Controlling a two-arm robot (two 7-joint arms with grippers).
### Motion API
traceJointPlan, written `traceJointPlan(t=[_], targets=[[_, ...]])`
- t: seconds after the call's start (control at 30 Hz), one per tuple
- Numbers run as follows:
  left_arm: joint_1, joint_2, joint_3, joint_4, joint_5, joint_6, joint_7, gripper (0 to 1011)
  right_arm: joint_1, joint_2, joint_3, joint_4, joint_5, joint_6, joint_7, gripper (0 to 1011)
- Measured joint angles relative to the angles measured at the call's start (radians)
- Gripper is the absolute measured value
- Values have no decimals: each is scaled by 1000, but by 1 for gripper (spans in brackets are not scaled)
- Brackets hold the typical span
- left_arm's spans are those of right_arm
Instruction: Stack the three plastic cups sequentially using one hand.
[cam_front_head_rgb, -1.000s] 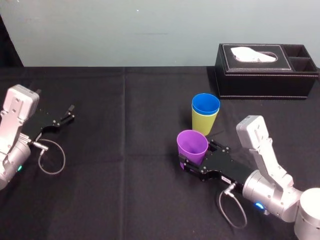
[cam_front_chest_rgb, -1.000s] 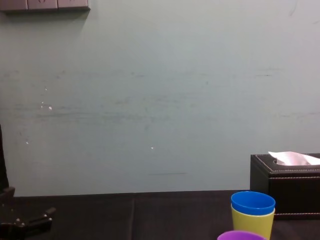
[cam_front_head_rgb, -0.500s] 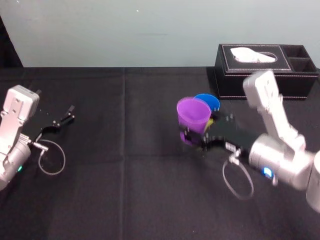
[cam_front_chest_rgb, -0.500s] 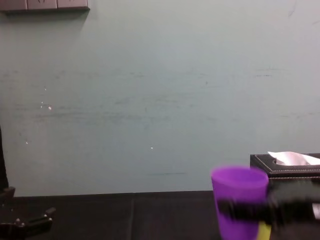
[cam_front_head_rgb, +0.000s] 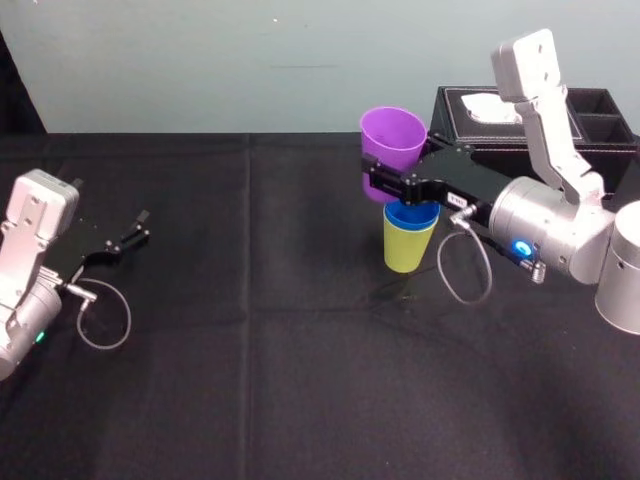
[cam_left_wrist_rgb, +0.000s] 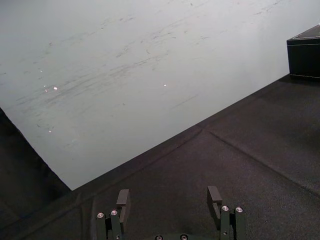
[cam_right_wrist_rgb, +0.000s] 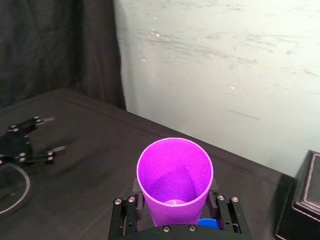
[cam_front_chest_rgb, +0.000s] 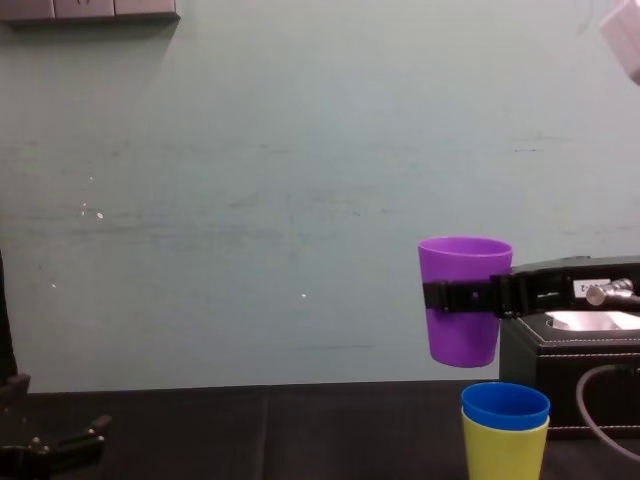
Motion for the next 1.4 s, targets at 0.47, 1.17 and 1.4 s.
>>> traceJointPlan(t=[0.47, 1.17, 1.4], targets=[[0, 0, 0, 0, 0, 0, 0, 1011, 34, -2, 8, 92, 13, -16, -11, 724], [0, 0, 0, 0, 0, 0, 0, 1011, 14, 17, 5, 118, -5, -45, -14, 724], [0, 0, 0, 0, 0, 0, 0, 1011, -2, 18, 7, 115, -13, -49, -15, 724]])
